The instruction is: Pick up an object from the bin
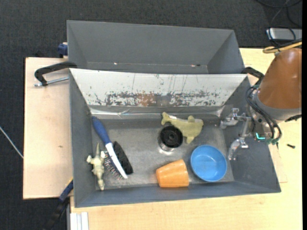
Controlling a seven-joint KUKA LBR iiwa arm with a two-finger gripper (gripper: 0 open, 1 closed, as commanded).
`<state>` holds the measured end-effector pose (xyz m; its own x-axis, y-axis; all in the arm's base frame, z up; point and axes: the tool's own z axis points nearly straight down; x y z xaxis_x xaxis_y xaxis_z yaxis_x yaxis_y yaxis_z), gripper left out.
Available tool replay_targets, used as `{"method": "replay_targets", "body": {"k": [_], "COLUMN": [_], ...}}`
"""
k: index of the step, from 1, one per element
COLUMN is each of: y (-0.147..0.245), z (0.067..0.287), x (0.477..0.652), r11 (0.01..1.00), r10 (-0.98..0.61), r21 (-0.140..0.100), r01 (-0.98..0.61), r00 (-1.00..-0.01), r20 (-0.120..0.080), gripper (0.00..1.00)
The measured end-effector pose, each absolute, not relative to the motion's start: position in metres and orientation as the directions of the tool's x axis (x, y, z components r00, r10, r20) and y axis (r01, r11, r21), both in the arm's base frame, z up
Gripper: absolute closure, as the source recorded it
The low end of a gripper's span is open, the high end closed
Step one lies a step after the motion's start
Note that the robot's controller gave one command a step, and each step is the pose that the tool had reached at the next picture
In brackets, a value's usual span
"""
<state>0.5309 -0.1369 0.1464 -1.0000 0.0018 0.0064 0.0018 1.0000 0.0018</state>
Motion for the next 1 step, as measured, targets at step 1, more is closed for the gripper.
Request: {"method": "replay_targets", "body": {"k": [1], "y": [-0.0975], "z": [0.0725], "x": [0.4940], "r11": [0.947], "r10": [-0.321], "r21": [-0.002], "r01": [-0.321], "r00": [-0.947], "r20": [-0.009], "gripper": [0.00]}}
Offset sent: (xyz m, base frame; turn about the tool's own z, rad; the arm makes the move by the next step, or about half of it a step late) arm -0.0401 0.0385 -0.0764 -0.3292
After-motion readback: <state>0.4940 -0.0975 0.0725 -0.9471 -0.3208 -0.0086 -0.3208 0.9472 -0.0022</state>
